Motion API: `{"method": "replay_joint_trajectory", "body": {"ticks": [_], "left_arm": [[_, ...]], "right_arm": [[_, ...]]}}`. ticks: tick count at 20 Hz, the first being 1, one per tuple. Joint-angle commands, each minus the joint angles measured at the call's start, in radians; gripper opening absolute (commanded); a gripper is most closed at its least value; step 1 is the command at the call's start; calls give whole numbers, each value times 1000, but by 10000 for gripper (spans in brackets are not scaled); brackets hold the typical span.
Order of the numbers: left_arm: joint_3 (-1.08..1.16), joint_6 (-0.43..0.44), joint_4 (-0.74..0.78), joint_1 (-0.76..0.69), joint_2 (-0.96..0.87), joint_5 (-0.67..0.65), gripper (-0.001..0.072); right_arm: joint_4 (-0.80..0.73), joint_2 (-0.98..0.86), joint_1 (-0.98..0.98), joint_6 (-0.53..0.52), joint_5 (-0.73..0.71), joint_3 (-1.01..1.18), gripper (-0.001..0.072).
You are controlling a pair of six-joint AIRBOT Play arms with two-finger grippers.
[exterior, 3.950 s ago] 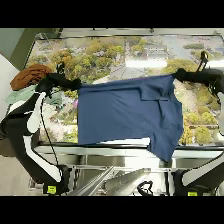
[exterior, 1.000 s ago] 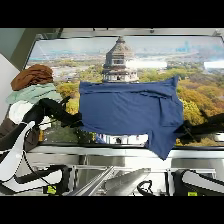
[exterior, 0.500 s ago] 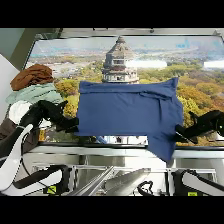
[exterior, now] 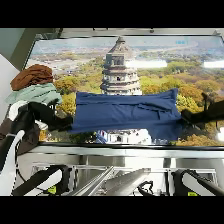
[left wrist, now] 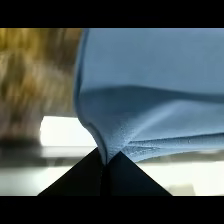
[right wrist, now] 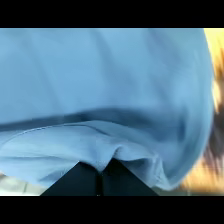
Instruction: Fold the shirts.
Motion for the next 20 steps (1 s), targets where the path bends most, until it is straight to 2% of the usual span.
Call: {"method": "replay_joint_trajectory", "body": {"ticks": [1,5,10,11,12,14,15,16,18,20], "left_arm": [[205,6,-42,-50,-138,-99,12],[418,-6,-42,-88,-370,-212,12],[613,-4,-42,-121,-583,-239,12],[652,-4,-42,-134,-613,-227,12],[690,-4,-43,-143,-637,-201,87],[771,-5,-43,-169,-671,-141,669],[802,-5,-43,-181,-678,-123,704],[831,-5,-42,-193,-678,-108,704],[890,-5,-41,-209,-678,-73,704],[969,-7,-42,-208,-678,24,704]], "right_arm": [[68,-107,70,-22,112,168,20],[68,-306,127,-19,270,270,21],[73,-447,143,-25,280,367,43],[73,-446,144,-49,264,387,244],[58,-443,137,-52,229,423,475],[-19,-441,88,-45,122,532,609],[-44,-443,58,-44,98,560,685],[-40,-446,25,-50,84,563,704],[-35,-485,-18,-103,27,563,705],[62,-546,-55,-190,-41,563,705]]}}
